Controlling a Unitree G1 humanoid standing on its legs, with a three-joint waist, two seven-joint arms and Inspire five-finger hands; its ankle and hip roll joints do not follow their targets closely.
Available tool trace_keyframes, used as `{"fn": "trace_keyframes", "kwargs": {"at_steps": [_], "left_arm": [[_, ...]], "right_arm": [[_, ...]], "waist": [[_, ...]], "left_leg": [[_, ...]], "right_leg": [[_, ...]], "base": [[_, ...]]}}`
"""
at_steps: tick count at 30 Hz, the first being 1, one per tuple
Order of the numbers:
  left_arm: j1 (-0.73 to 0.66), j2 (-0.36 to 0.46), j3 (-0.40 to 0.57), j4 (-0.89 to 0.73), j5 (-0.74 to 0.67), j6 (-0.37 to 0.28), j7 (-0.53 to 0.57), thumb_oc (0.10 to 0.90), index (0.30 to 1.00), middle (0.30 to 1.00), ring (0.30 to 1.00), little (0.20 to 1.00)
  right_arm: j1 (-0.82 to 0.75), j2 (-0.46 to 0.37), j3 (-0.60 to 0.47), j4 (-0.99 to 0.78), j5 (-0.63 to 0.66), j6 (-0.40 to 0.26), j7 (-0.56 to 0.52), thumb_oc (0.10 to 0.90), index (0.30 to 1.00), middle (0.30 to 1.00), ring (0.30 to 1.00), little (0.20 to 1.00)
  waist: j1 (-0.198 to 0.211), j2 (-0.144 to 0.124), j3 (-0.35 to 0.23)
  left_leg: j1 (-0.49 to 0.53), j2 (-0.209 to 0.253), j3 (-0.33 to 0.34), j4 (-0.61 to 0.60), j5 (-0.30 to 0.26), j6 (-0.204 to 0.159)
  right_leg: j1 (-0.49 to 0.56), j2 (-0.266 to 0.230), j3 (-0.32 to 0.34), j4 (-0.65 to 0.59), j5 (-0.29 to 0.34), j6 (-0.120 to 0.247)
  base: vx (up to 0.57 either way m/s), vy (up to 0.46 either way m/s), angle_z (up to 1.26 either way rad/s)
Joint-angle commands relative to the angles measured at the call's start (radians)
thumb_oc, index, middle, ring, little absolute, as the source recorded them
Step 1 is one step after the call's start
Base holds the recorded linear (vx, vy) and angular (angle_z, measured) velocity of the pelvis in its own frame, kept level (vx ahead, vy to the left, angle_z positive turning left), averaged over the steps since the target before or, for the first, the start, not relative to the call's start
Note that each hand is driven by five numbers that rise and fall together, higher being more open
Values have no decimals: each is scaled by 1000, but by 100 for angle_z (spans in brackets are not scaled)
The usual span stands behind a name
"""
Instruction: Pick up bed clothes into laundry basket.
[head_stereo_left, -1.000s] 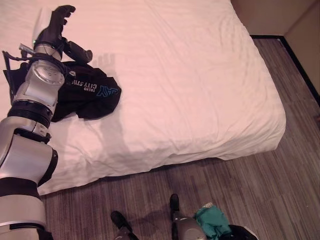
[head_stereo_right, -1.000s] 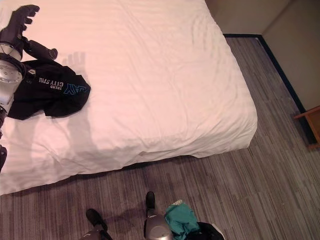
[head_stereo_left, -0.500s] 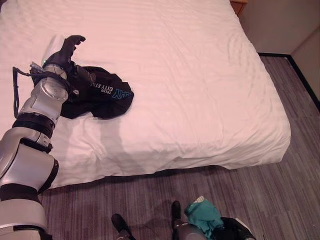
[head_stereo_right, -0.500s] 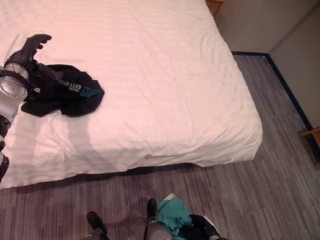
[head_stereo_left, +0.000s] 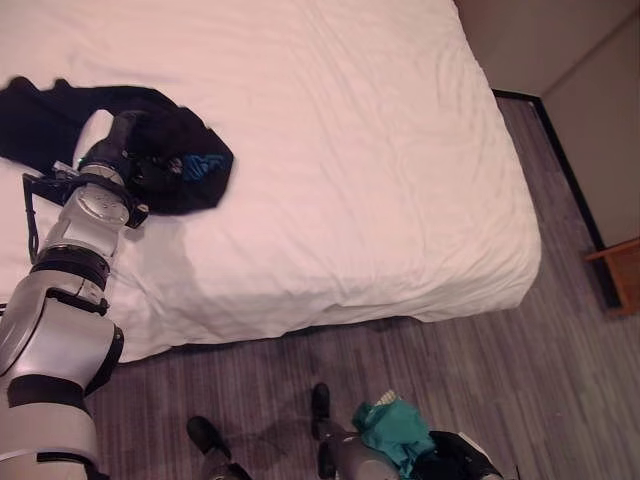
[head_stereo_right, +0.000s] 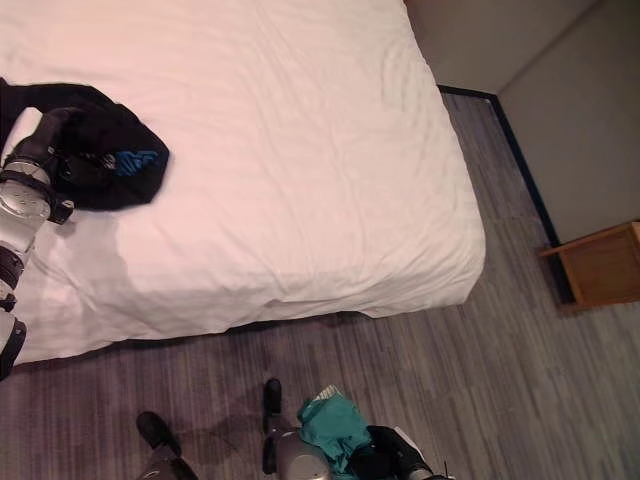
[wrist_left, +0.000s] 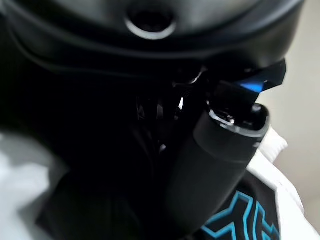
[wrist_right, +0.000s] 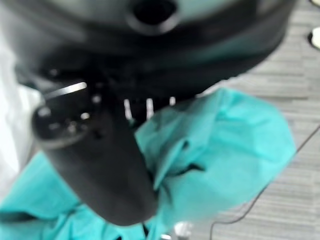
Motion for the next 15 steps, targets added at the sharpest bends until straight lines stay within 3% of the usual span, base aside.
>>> {"fn": "trace_keyframes", "kwargs": {"at_steps": [1, 2, 3, 7, 11, 12, 13, 14, 15], "left_arm": [[1, 14, 76, 65, -20, -7, -8, 800, 900, 900, 900, 900], [31, 5, 93, 71, -18, -5, -18, 511, 467, 467, 467, 467], [47, 1, 94, 70, -9, -5, -26, 400, 300, 300, 300, 300], [94, 1, 108, 38, -13, -14, -44, 400, 300, 300, 300, 300], [143, 9, 170, -120, -167, -67, -13, 400, 300, 300, 300, 300], [150, 10, 175, -126, -167, -65, -12, 400, 300, 300, 300, 300], [255, 21, 205, -323, -243, -112, -13, 400, 300, 300, 300, 300], [269, 21, 215, -333, -242, -109, -11, 400, 300, 300, 300, 300], [466, 12, 294, -529, -322, -152, -24, 400, 300, 300, 300, 300]], "right_arm": [[24, -61, -11, -26, 11, -29, -12, 400, 300, 300, 300, 300], [27, -58, -6, -27, 4, -30, -12, 400, 300, 300, 300, 300], [26, -59, -4, -29, -1, -30, -11, 400, 300, 300, 300, 300], [27, -68, -7, -48, -2, -36, -11, 400, 300, 300, 300, 300], [12, -71, -24, -32, -1, -47, -18, 400, 300, 300, 300, 300], [12, -73, -23, -31, -1, -47, -18, 400, 300, 300, 300, 300], [4, -58, -53, -12, 3, -50, -33, 400, 300, 300, 300, 300], [5, -62, -51, -12, 3, -51, -33, 400, 300, 300, 300, 300], [5, -34, -94, 13, 11, -57, -48, 400, 300, 300, 300, 300]], "waist": [[-5, 2, 37], [-5, 2, 36], [-4, 3, 37], [6, 14, 39], [42, 65, 44], [40, 67, 44], [72, 101, 50], [69, 103, 49], [103, 131, 54]], "left_leg": [[-35, 45, -26, 44, 40, -56], [-33, 46, -24, 44, 38, -57], [-30, 47, -22, 46, 36, -57], [-10, 44, -13, 49, 29, -58], [20, 24, -27, 44, 21, -54], [21, 24, -28, 44, 21, -54], [32, 9, -41, 40, 18, -50], [34, 9, -41, 39, 18, -50], [49, 0, -52, 34, 15, -47]], "right_leg": [[-46, 21, 20, 62, 29, 75], [-44, 20, 23, 61, 27, 74], [-42, 19, 25, 60, 26, 74], [-30, 13, 34, 66, 13, 72], [2, -4, 18, 72, -6, 68], [4, -4, 17, 72, -7, 68], [24, -17, 2, 77, -16, 66], [27, -17, 2, 77, -16, 66], [47, -27, -11, 82, -24, 65]], "base": [[0, 0, 0], [0, 0, 0], [8, 15, 4], [12, 32, -7], [11, 9, -5], [16, 45, 0], [10, 39, 1], [26, 55, 6], [17, 17, 15]]}}
